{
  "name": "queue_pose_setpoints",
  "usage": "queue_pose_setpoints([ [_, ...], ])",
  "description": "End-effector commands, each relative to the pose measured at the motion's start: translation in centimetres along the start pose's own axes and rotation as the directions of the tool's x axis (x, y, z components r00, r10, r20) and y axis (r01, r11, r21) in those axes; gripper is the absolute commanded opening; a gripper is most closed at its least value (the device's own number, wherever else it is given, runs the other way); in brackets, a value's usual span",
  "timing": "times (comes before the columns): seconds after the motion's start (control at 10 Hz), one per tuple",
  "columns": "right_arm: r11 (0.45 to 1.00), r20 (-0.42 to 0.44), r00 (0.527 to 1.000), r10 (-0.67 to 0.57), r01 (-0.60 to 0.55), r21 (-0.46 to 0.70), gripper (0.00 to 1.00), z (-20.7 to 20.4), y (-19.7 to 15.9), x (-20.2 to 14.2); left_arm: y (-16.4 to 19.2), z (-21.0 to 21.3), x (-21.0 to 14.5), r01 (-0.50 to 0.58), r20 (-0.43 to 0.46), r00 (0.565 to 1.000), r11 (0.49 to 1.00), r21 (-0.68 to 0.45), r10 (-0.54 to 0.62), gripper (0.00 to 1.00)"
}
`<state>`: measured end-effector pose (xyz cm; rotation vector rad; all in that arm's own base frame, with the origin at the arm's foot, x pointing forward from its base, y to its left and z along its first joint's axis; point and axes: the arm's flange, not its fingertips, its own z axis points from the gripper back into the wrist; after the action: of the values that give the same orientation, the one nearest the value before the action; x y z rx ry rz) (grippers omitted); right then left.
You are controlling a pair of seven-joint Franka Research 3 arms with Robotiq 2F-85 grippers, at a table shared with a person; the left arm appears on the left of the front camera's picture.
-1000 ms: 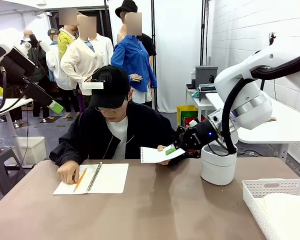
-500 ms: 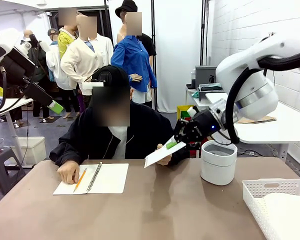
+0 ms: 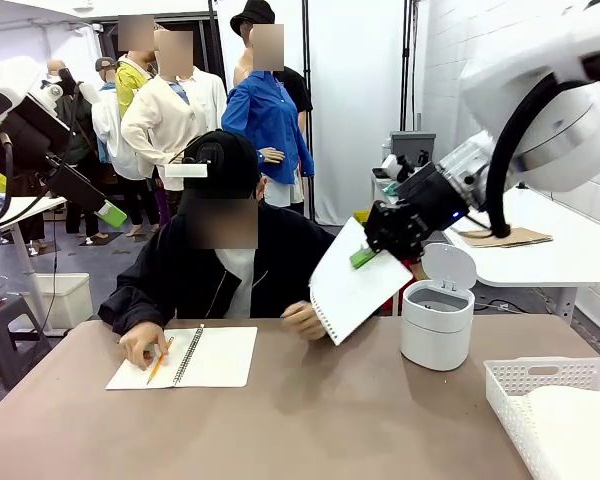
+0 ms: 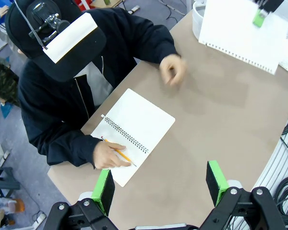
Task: Sort the paper based on its condition.
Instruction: If a person hands you a paper, place it in the Organizing basket , and if it's crumpled, put it in the Trash can.
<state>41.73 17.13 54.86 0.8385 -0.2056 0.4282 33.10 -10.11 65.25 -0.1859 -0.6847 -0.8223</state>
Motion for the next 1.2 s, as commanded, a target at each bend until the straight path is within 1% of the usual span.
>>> queue_pose_setpoints([
  [0.0,0.983,0.061,0.995,0.078,-0.066,-0.170,0.00,4.2,1.0,-3.0,-0.2,0.0,0.0,-0.012,-0.005,1.000,1.000,0.009,0.012,1.00],
  [0.1,0.977,0.072,0.993,0.097,-0.081,-0.199,0.00,6.3,1.7,-4.1,-0.2,0.0,0.0,-0.012,-0.005,1.000,1.000,0.009,0.012,1.00],
  [0.2,0.961,0.111,0.984,0.142,-0.110,-0.255,0.00,8.1,2.2,-5.0,-0.2,0.0,0.0,-0.012,-0.005,1.000,1.000,0.009,0.012,1.00],
  [0.3,0.942,0.110,0.982,0.156,-0.114,-0.317,0.00,9.9,2.6,-6.1,-0.2,0.0,0.0,-0.012,-0.005,1.000,1.000,0.009,0.012,1.00],
  [0.4,0.913,0.118,0.983,0.143,-0.084,-0.400,0.00,11.5,2.9,-7.1,-0.2,0.0,0.0,-0.012,-0.005,1.000,1.000,0.009,0.012,1.00],
  [0.6,0.852,0.113,0.992,0.057,0.011,-0.523,0.00,13.7,2.4,-9.0,-0.2,0.0,0.0,-0.012,-0.005,1.000,1.000,0.009,0.012,1.00],
  [0.7,0.825,0.119,0.992,0.026,0.046,-0.564,0.00,14.5,1.8,-9.8,-0.2,0.0,0.0,-0.012,-0.005,1.000,1.000,0.009,0.012,1.00],
  [0.9,0.752,0.128,0.990,-0.057,0.127,-0.647,0.00,15.7,0.5,-11.6,-0.2,0.0,0.0,-0.012,-0.005,1.000,1.000,0.009,0.012,1.00],
  [1.0,0.711,0.127,0.984,-0.121,0.176,-0.681,0.00,15.9,-1.0,-12.3,-0.2,0.0,0.0,-0.012,-0.005,1.000,1.000,0.009,0.012,1.00],
  [1.1,0.714,0.134,0.972,-0.194,0.233,-0.660,0.00,15.5,-2.5,-13.2,-0.2,0.0,0.0,-0.012,-0.005,1.000,1.000,0.009,0.012,1.00],
])
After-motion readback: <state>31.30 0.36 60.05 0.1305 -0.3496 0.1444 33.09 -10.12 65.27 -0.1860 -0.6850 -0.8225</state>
